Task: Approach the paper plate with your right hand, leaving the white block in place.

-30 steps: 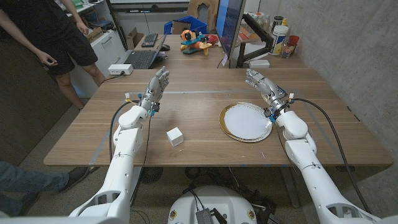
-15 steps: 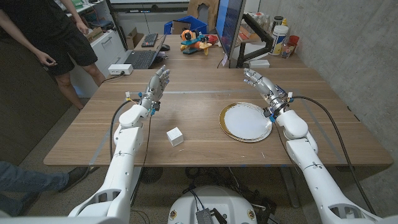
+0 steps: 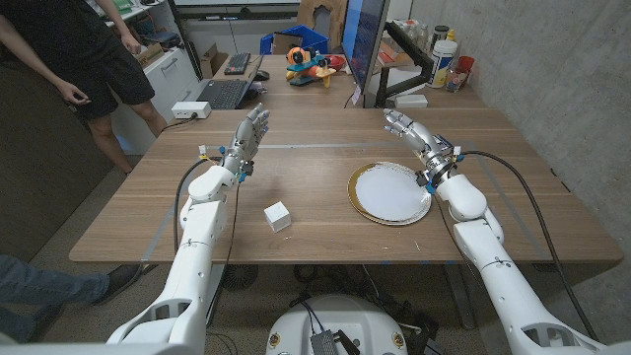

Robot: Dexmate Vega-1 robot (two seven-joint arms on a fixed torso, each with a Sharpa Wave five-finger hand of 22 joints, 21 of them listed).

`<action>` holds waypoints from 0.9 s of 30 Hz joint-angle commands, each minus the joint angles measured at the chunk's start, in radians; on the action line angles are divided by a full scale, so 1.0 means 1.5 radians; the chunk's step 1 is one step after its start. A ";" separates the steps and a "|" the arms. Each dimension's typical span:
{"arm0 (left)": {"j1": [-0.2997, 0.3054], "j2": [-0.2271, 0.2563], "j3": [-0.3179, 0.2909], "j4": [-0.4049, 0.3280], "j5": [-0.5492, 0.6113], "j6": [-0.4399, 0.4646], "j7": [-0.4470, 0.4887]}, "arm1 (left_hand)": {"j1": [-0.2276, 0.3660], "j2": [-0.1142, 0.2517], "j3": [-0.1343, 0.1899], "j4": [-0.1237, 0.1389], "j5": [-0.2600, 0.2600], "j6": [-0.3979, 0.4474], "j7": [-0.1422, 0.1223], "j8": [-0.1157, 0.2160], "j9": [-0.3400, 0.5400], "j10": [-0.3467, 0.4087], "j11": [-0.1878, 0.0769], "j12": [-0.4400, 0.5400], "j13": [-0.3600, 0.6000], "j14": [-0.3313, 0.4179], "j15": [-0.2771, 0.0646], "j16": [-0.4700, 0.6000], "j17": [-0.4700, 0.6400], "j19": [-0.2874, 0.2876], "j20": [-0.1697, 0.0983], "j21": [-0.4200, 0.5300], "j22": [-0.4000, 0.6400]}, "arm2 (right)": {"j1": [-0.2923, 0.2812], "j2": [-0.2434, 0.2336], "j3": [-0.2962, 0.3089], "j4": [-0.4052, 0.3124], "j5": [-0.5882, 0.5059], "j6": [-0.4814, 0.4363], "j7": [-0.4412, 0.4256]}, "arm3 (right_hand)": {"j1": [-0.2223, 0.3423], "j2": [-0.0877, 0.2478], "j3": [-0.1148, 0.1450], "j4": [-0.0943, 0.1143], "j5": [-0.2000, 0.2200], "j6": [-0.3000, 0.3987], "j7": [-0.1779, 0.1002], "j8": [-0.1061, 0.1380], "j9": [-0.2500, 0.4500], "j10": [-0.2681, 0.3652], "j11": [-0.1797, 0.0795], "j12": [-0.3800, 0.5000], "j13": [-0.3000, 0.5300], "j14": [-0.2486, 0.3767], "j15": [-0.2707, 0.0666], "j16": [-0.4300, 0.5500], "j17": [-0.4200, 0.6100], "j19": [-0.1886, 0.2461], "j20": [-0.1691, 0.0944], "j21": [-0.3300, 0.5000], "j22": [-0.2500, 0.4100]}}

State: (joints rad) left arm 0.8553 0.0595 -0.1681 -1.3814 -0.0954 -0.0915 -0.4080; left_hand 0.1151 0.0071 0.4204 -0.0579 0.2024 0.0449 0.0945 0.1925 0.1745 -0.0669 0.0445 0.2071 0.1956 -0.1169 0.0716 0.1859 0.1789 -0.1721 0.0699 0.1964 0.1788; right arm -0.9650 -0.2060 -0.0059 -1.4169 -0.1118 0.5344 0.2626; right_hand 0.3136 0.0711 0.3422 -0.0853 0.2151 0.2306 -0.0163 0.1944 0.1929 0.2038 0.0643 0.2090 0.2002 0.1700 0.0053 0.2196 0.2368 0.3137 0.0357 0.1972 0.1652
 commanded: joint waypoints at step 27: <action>-0.014 0.000 -0.009 0.015 -0.026 0.012 -0.035 | 0.001 0.010 0.001 -0.006 -0.001 0.004 0.005 -0.002 0.002 0.001 -0.002 0.003 0.001 -0.003 -0.001 0.002 0.003 -0.009 0.009 0.002 0.003 | -0.008 -0.013 -0.017 -0.012 -0.150 0.071 -0.081 | -0.007 -0.013 -0.007 -0.003 0.018 0.014 -0.016 0.010 0.002 0.026 -0.007 0.006 0.001 0.020 -0.012 0.002 -0.006 0.018 -0.004 0.001 0.003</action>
State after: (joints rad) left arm 0.8441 0.0622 -0.1760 -1.3717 -0.1175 -0.0787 -0.4402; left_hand 0.1098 0.0123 0.4171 -0.0611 0.2024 0.0448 0.0945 0.1925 0.1745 -0.0669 0.0445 0.2071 0.1956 -0.1170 0.0716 0.1859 0.1789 -0.1719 0.0811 0.1964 0.1788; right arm -0.9740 -0.2174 -0.0227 -1.4206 -0.2697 0.6330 0.1724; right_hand 0.3044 0.0619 0.3353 -0.0867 0.2383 0.2484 -0.0340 0.2013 0.1929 0.2289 0.0537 0.2090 0.2003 0.1899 -0.0146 0.2196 0.2276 0.3334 0.0268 0.1972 0.1652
